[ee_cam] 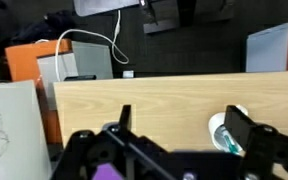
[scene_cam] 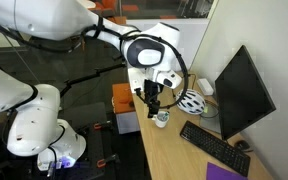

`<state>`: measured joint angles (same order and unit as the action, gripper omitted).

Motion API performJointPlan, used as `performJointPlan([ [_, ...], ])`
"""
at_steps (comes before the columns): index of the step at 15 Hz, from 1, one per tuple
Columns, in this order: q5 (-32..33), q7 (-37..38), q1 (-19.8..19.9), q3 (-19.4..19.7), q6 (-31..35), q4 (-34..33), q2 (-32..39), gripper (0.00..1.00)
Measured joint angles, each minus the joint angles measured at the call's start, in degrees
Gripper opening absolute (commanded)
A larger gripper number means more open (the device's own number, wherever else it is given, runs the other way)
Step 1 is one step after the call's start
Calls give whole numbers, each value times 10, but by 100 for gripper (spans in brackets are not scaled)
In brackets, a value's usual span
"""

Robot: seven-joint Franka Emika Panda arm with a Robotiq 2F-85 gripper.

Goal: Take the marker out of the mug and put it on the table

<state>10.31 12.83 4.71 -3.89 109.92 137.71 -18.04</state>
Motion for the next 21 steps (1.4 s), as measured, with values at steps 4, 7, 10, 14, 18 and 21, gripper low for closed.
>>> performJointPlan([
  [4,-5,-12,-15,2,92,3,23,100],
  [7,-18,-18,-27,4,221,12,87,100],
  [10,-34,-62,-40,4,344,21,162,100],
  [14,-36,-127,-55,2,473,15,261,100],
  [18,-33,-151,-65,0,495,-27,348,100],
  [21,-31,-151,-67,1,495,-42,362,100],
])
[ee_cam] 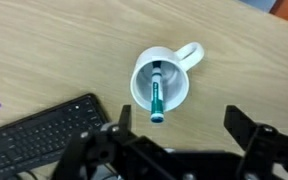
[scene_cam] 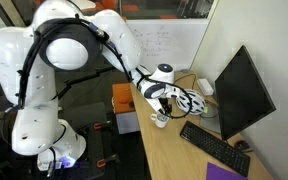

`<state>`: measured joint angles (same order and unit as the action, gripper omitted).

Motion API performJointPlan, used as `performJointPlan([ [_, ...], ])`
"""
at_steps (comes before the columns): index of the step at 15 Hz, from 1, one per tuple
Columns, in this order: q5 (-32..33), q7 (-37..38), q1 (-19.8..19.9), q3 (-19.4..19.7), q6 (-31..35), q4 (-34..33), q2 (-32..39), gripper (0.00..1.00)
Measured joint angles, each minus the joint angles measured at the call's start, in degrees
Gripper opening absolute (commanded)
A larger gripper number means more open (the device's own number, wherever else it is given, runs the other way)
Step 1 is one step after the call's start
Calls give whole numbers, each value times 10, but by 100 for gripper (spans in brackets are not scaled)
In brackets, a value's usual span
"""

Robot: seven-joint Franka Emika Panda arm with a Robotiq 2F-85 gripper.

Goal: Take the marker out of the mug and put it on the table

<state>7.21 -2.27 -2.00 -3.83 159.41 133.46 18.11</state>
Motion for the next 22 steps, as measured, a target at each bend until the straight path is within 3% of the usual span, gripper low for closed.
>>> performJointPlan([
  [2,0,0,0,1,0,0,0,100],
  [3,0,0,0,1,0,0,0,93],
  [4,0,0,0,1,0,0,1,74],
  [10,-12,0,0,-5,1,-6,29,27],
  [12,-13,0,1,-2,1,-12,42,17],
  [14,-13,0,1,6,1,-20,57,32],
  [15,-13,0,1,9,1,-25,65,27],
  [22,-12,1,-1,16,1,-88,138,36],
])
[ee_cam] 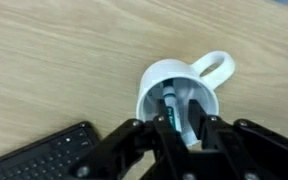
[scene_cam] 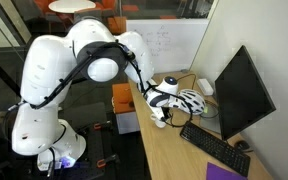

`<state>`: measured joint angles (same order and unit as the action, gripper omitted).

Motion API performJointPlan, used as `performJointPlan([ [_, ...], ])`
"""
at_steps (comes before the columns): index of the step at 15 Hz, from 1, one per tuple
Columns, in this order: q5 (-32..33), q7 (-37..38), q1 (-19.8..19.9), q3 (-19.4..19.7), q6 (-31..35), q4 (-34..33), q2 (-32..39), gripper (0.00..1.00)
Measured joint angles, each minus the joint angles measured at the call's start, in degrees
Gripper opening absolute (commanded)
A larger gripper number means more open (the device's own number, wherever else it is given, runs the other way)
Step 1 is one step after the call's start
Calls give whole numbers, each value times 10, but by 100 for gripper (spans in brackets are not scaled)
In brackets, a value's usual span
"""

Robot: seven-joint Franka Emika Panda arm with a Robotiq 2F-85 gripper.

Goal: Take the marker out of the mug and put it on the table

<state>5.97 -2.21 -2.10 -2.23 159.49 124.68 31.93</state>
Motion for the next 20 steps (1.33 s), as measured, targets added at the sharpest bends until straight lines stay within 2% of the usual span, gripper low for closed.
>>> performJointPlan([
  [1,0,0,-1,0,0,-11,10,35],
  [3,1,0,-3,0,0,-31,29,39],
  [4,3,0,-4,1,0,-40,37,50],
  [7,9,-1,-12,6,0,-63,60,36],
  [8,14,-1,-14,8,0,-69,66,36],
  [9,20,-1,-16,9,0,-72,71,11],
  [11,34,-3,-21,14,11,-74,77,9],
  [12,41,-7,-23,17,21,-72,79,3],
  [13,47,-9,-25,20,32,-71,80,0],
  [14,51,-10,-27,21,43,-68,80,5],
  [20,50,-11,-24,17,72,-28,49,5],
])
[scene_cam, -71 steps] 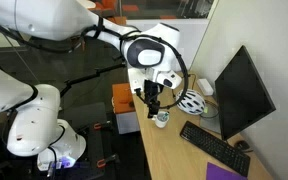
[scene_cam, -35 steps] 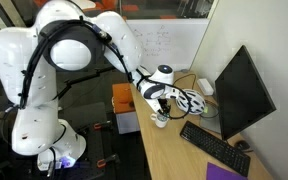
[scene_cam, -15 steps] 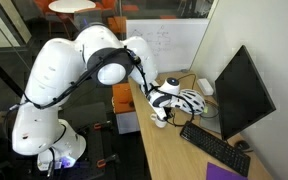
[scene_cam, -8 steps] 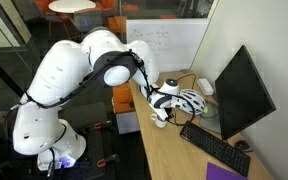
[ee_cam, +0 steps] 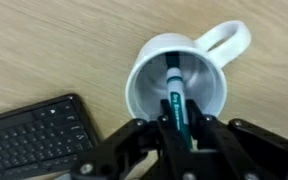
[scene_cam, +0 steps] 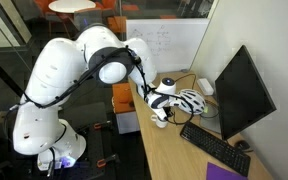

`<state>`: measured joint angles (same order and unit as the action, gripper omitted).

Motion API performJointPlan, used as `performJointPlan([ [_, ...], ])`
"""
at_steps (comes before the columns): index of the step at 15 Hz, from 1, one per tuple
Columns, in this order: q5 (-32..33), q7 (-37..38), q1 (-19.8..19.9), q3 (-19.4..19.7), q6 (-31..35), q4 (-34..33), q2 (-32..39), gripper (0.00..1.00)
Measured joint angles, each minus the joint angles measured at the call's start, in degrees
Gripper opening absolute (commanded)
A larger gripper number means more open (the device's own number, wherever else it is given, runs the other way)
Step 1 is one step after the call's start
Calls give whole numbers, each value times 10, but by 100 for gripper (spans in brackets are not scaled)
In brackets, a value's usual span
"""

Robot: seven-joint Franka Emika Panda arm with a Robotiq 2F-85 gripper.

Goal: Take the marker out of the mug and put it on the table

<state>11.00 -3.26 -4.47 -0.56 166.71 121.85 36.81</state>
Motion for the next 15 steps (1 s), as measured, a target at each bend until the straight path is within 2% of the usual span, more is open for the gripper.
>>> performJointPlan([
  [4,-10,12,4,7,0,72,-101,5],
  [7,-10,57,-1,46,-1,126,-191,5],
  [9,-10,88,4,78,-16,144,-226,5],
  [12,-13,124,23,116,-47,143,-212,5],
  [15,-83,125,62,103,-61,129,-143,5],
])
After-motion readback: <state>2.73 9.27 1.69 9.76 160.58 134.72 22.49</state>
